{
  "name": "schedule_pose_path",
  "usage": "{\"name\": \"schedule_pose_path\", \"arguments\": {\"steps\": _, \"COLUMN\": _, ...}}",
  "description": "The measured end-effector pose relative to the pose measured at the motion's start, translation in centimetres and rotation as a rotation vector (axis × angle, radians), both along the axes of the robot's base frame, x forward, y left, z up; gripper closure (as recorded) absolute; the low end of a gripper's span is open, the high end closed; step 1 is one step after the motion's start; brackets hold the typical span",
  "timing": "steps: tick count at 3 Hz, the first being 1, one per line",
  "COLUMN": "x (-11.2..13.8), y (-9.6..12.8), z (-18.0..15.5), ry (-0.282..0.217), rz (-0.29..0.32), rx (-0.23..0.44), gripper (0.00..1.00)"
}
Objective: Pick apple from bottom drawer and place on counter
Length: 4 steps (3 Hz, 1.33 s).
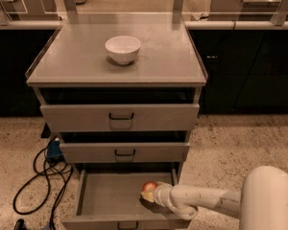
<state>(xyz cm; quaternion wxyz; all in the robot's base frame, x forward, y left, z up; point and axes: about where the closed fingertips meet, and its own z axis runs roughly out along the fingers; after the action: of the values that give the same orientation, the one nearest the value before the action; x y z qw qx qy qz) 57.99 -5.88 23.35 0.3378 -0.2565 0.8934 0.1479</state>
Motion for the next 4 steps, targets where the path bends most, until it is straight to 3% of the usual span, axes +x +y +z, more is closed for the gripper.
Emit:
{"name": "schedule_pose_path", "arguments": {"steps": 1, "x": -2.0, "y": 1.0, "z": 2.6, "ry": 0.135, "rz": 0.054, "rx": 0.021, "gripper": 1.00}}
{"name": "schedule_pose_path", "arguments": {"steps": 2, "x": -5.1, "y": -0.7, "z": 6.3, "ry": 0.291, "rz": 0.050, "rx": -0.043, "gripper": 1.00}}
{"name": "schedule_pose_path", "arguments": {"steps": 3, "x": -7.5, "y": -4.9, "z": 11.3, "ry": 0.297, "rz": 0.007, "rx": -0.145, "gripper": 1.00}}
{"name": "schedule_pose_path", "arguments": {"steps": 4, "x": -8.9, "y": -6.0, "z": 13.9, "ry": 0.273, "rz": 0.016, "rx": -0.185, "gripper": 1.00}}
